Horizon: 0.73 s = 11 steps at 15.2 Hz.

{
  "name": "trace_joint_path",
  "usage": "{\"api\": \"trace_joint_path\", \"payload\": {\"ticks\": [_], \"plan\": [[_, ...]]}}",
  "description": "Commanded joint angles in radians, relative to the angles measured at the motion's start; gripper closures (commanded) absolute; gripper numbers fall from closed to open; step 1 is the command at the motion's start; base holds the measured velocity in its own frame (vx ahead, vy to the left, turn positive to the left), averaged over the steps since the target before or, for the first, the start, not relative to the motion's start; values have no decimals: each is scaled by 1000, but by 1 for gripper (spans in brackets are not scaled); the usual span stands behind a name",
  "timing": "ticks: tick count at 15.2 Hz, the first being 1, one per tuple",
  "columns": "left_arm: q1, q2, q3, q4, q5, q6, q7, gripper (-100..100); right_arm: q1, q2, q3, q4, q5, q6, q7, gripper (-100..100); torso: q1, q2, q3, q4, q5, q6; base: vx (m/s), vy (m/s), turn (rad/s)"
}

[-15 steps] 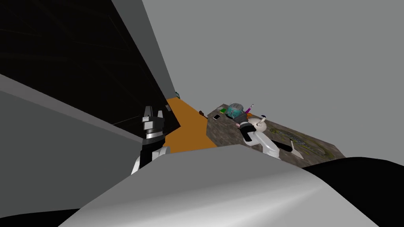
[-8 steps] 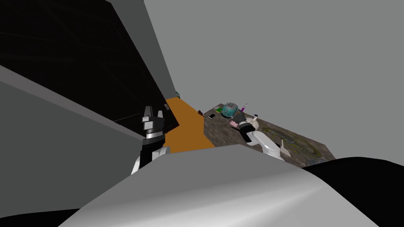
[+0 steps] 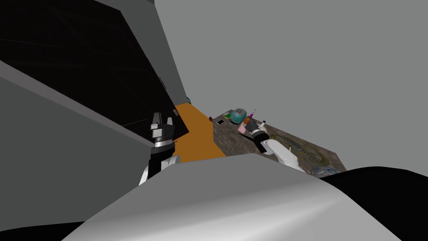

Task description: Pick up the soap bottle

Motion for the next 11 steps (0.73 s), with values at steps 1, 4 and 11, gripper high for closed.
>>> {"api": "trace_joint_path", "payload": {"ticks": [1,4,11], "plan": [[0,0,0,0,0,0,0,0,2,-23,18,-6,36,-2,19,-100,0,0,0,0,0,0,-63,-177,65],[0,0,0,0,0,0,0,0,4,-28,20,-7,44,-5,21,-100,1,-1,0,0,0,0,-44,-122,46],[0,0,0,0,0,0,0,0,11,-38,8,-11,43,-14,17,100,12,-3,-2,-1,3,0,33,23,-1]]}}
